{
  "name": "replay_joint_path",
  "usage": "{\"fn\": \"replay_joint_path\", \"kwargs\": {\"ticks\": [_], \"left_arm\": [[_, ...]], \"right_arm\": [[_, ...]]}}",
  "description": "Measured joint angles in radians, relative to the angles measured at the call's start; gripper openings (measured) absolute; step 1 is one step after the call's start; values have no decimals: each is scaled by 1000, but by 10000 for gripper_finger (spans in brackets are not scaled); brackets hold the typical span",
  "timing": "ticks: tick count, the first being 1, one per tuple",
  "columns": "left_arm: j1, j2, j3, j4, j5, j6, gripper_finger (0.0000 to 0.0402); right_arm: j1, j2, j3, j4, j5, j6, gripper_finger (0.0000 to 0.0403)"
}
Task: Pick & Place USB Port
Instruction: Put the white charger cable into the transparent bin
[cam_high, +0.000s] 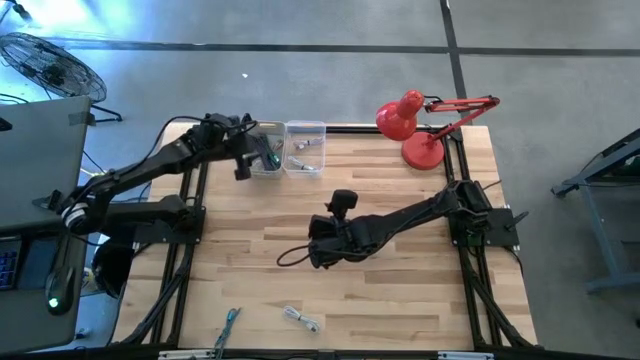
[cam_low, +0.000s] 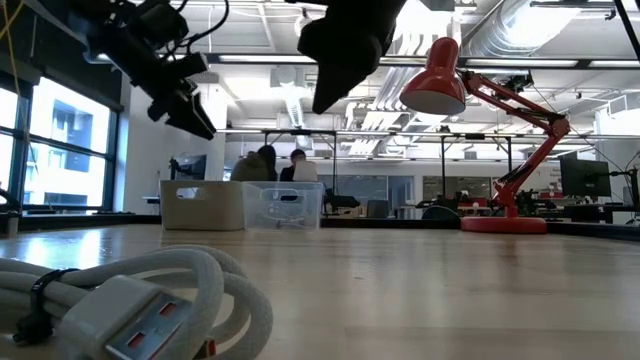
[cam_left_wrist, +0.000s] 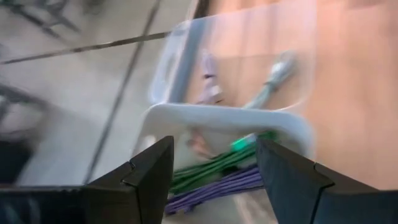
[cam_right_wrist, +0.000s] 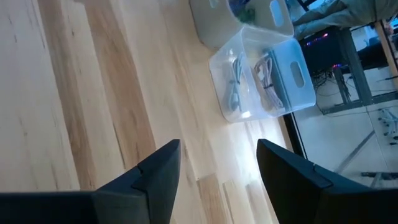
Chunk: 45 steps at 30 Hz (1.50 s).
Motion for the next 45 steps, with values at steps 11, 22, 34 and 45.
{"fn": "replay_joint_path", "kwargs": {"ticks": [11, 22, 34, 45], "left_arm": [[-1, -117, 16, -358, 652, 57, 221], [-1, -329, 15, -516, 729, 45, 221], [0, -553, -5, -547, 773, -53, 221], [0, -800, -121, -573, 791, -171, 221]], "right_arm": [[35, 0, 0, -131, -424, -29, 204], [98, 0, 0, 45, -703, -70, 204], [115, 0, 0, 358, -806, 164, 204], [186, 20, 0, 418, -712, 312, 204]]}}
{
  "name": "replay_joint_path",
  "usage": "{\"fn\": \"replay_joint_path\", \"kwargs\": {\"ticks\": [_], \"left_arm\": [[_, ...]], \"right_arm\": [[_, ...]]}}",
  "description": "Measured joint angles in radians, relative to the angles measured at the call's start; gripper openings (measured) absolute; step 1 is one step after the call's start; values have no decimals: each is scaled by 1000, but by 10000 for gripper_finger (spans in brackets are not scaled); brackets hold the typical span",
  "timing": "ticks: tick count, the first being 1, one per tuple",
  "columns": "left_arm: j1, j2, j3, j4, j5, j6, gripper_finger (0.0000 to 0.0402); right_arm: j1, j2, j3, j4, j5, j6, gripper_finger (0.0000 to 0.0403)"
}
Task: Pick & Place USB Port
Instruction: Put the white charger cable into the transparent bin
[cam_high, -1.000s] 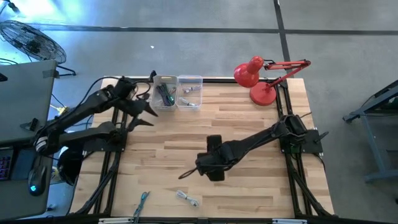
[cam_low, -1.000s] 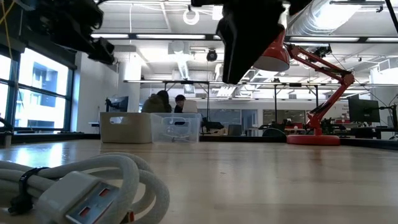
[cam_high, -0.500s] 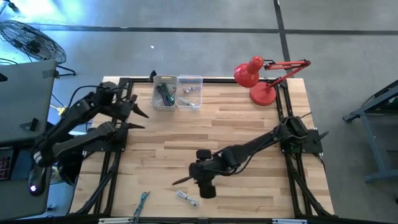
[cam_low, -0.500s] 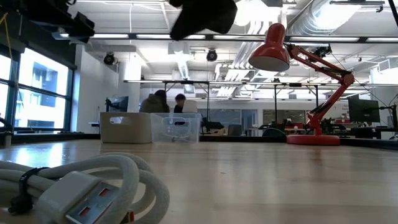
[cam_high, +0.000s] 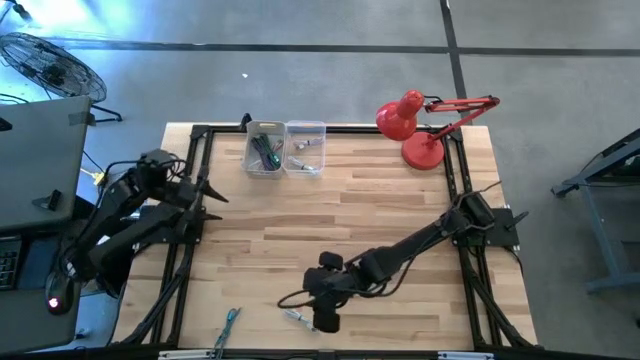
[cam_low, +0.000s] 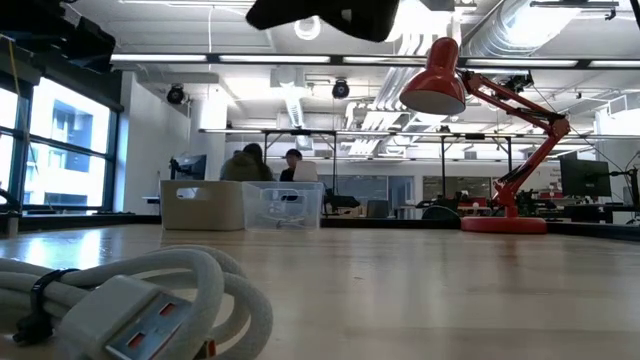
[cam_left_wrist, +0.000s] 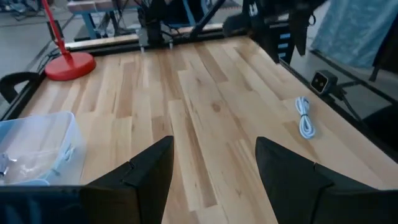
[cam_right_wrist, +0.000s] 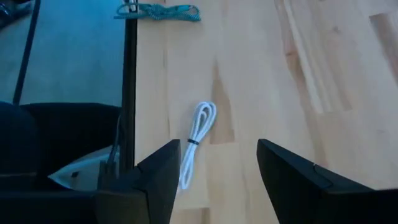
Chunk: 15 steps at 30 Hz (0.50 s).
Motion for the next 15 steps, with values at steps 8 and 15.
{"fn": "replay_joint_path", "kwargs": {"ticks": [8, 15], "left_arm": [[0, -161, -8, 31, -1, -108, 221], [0, -160, -1, 74, -4, -116, 221]], "right_arm": [[17, 71, 0, 147, 2, 23, 204], [29, 117, 0, 150, 50, 25, 204]]}}
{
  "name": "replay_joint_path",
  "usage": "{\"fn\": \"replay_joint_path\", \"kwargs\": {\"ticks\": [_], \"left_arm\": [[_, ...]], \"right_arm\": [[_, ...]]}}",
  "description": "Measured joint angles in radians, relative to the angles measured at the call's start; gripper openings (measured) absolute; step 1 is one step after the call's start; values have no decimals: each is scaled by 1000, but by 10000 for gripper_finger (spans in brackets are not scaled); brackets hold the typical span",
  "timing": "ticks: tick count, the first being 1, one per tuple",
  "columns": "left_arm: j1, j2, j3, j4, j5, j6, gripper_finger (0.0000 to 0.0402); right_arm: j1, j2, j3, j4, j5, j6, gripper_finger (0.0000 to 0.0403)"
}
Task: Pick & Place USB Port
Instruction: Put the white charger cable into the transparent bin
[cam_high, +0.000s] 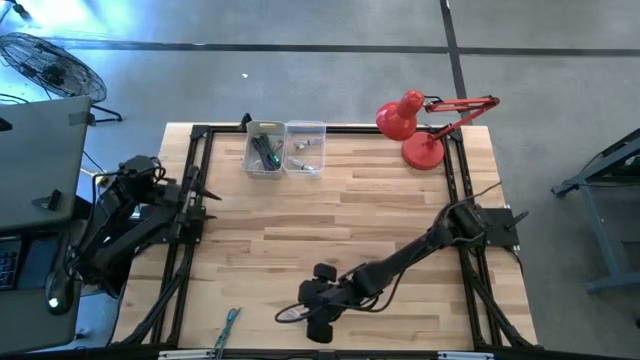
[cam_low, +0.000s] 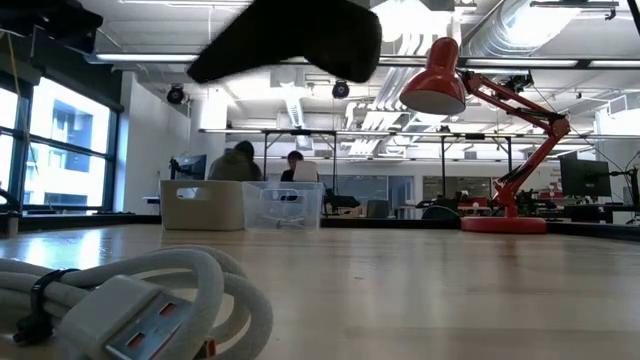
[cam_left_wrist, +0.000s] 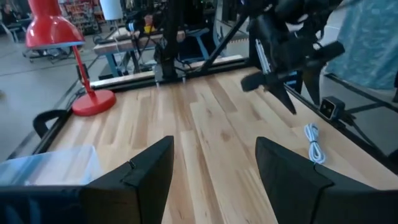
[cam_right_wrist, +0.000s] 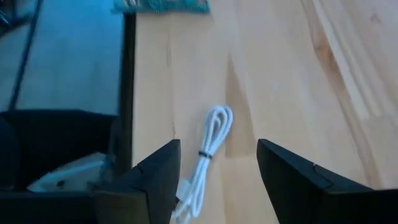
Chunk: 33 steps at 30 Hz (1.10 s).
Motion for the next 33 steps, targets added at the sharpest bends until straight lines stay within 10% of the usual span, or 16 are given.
{"fn": "replay_joint_path", "kwargs": {"ticks": [33], "left_arm": [[0, 0, -2, 1, -59, 36, 221]], "right_arm": [[1, 118, 0, 58, -89, 39, 204]]}}
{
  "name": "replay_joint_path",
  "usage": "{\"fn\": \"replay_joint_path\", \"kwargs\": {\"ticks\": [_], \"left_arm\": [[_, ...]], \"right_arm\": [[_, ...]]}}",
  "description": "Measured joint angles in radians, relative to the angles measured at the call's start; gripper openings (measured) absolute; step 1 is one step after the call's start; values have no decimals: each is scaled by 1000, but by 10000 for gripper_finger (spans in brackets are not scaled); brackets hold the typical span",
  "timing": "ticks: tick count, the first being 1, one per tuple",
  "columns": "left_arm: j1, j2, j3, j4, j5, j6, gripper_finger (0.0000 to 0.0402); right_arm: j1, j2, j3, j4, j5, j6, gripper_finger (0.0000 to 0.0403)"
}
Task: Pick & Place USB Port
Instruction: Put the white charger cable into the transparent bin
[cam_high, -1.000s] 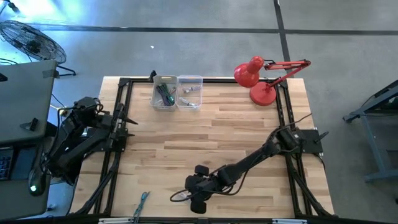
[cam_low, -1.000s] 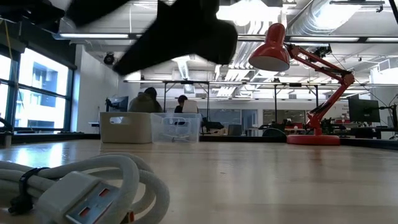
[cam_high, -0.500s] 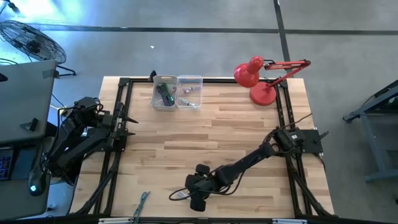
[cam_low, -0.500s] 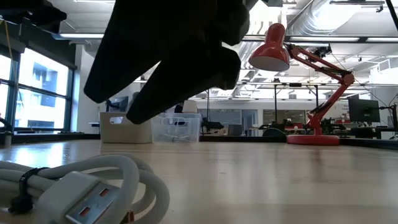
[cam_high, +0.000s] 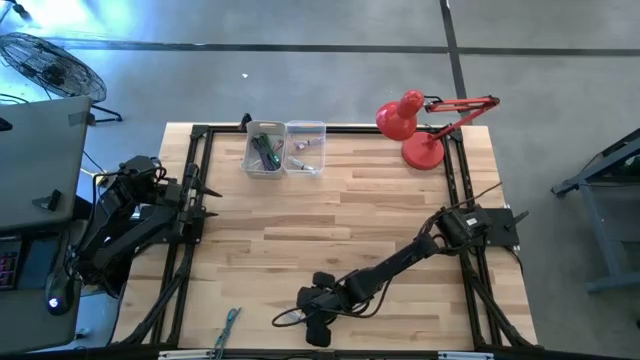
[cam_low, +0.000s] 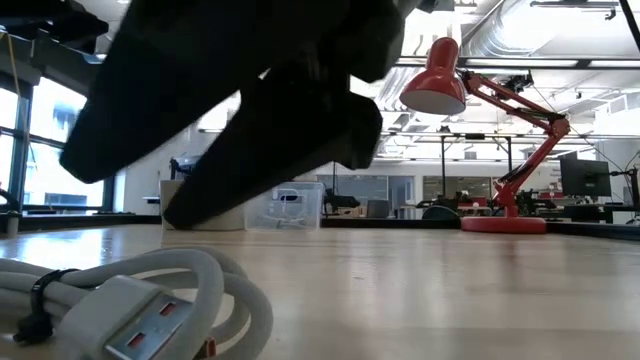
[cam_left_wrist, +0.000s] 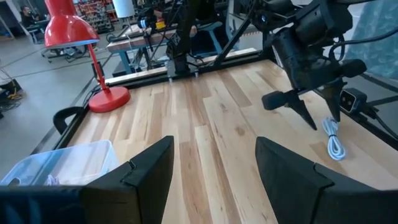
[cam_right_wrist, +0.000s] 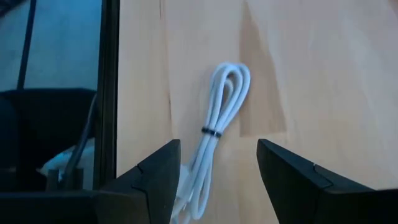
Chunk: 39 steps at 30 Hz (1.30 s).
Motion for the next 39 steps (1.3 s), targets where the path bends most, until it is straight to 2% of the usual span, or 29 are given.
{"fn": "replay_joint_path", "kwargs": {"ticks": [23, 25, 27, 29, 32, 35, 39], "left_arm": [[0, 0, -1, -8, -5, 0, 221], [0, 0, -1, -8, -5, 0, 221], [0, 0, -1, -8, -5, 0, 221], [0, 0, -1, -8, -14, 0, 221], [0, 0, -1, -18, -88, 34, 221], [0, 1, -1, -20, -160, 65, 221], [0, 1, -1, -28, -169, 18, 221]], "right_arm": [[17, 46, 2, -8, -82, 40, 198], [17, 47, 2, -10, -71, 29, 181], [16, 47, 2, -12, -65, 17, 147], [14, 48, 2, -11, -67, 3, 98], [8, 47, 4, 1, -71, -28, 23], [8, 47, 3, 1, -56, -39, 23], [8, 45, 2, -4, -38, -81, 12]]}}
